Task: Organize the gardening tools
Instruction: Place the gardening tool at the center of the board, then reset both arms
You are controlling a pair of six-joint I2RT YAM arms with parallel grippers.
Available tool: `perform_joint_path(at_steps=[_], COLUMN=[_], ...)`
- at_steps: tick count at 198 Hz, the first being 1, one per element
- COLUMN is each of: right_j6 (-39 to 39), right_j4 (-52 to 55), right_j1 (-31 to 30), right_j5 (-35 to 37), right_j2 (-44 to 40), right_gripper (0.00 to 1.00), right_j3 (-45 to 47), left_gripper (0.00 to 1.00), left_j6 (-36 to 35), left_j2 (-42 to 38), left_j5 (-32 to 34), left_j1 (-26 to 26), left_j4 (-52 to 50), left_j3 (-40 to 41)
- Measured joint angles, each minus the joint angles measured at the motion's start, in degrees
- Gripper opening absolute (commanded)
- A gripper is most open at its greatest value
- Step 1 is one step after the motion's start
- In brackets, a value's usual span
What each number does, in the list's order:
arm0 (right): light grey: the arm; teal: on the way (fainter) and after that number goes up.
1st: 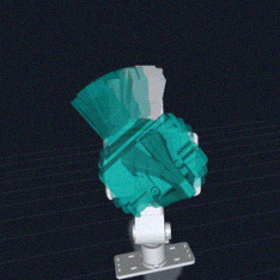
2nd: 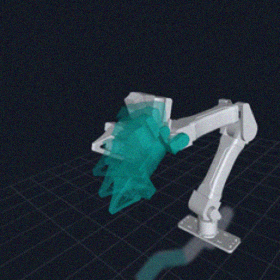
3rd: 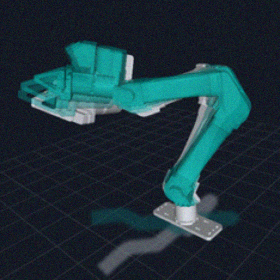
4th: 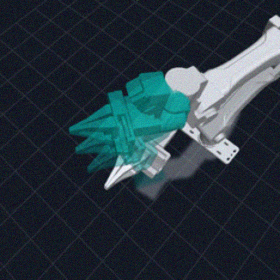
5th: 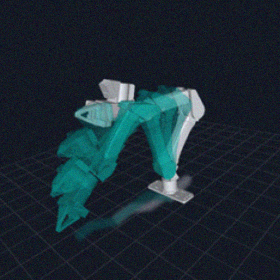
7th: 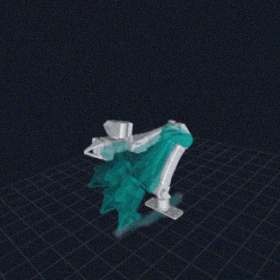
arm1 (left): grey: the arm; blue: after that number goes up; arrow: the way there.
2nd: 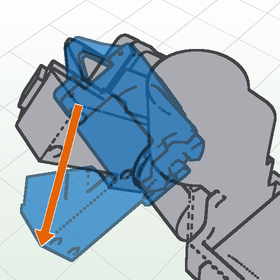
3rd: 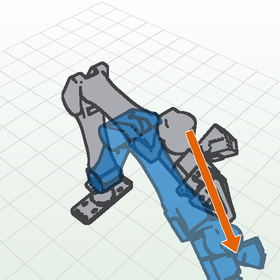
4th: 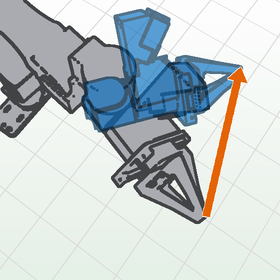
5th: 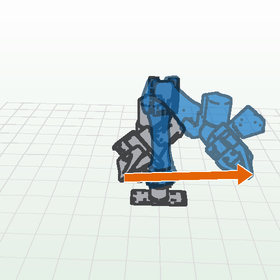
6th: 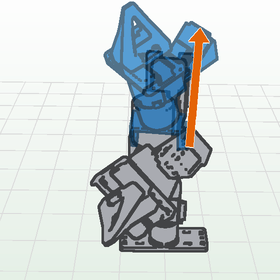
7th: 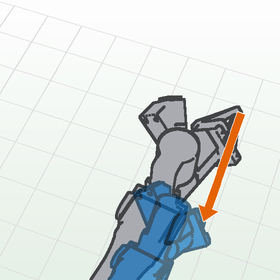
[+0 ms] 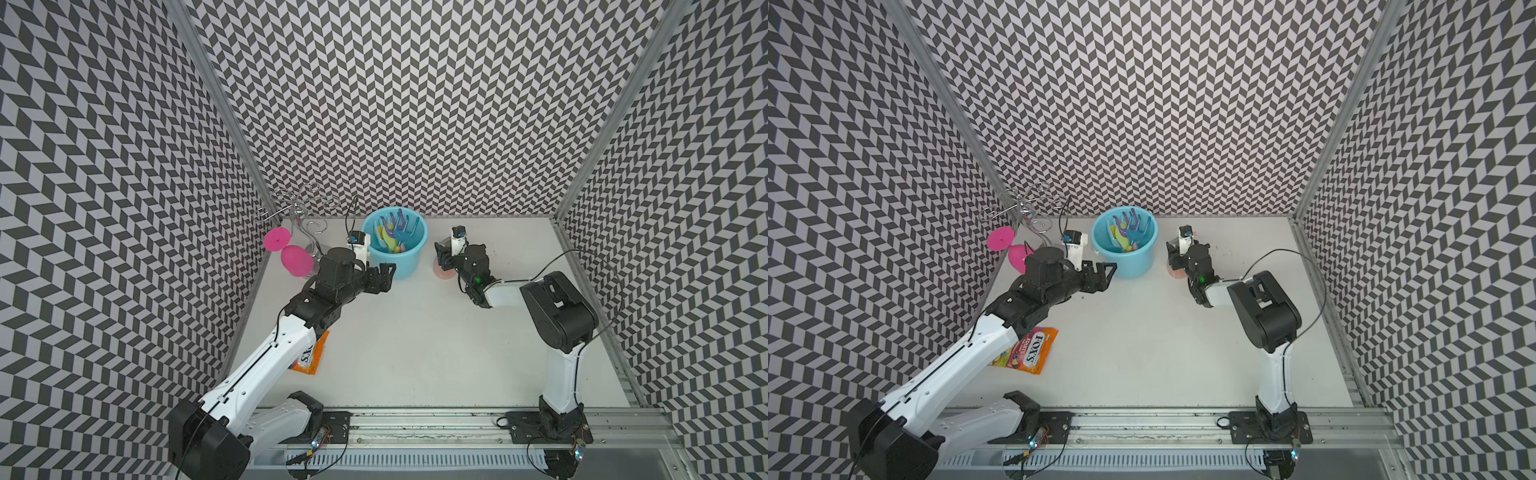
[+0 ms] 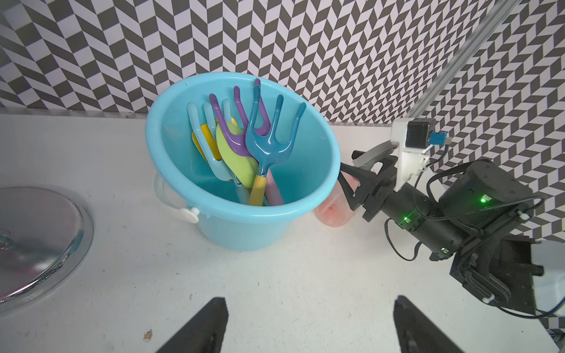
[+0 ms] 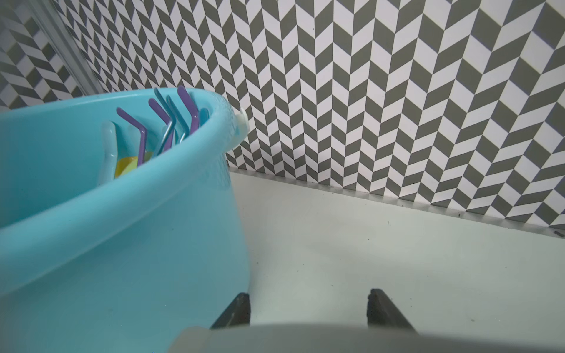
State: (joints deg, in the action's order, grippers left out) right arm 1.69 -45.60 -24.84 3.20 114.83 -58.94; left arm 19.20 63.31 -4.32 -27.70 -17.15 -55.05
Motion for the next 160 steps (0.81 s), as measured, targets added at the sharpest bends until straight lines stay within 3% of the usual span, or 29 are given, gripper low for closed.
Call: perform_joint_path(at_steps=[75, 160], right_j6=[0.11, 0.66], right_j4=[5.49, 10.08], right_j1=[0.0, 0.0], right_j5=[1.44, 2.6], right_j2=[-5.62, -17.68], right_gripper=[0.76, 0.76], right_j3=[3.17, 11.54], left_gripper=[0.88, 0.9], left_j6=[0.2, 0.2], left_j2=[-1.18, -1.79], left_j5=[-0.02, 0.79], left_j1=[0.11, 1.68], left_j4=[0.61, 0.92], left_j3=[0.61, 0.61])
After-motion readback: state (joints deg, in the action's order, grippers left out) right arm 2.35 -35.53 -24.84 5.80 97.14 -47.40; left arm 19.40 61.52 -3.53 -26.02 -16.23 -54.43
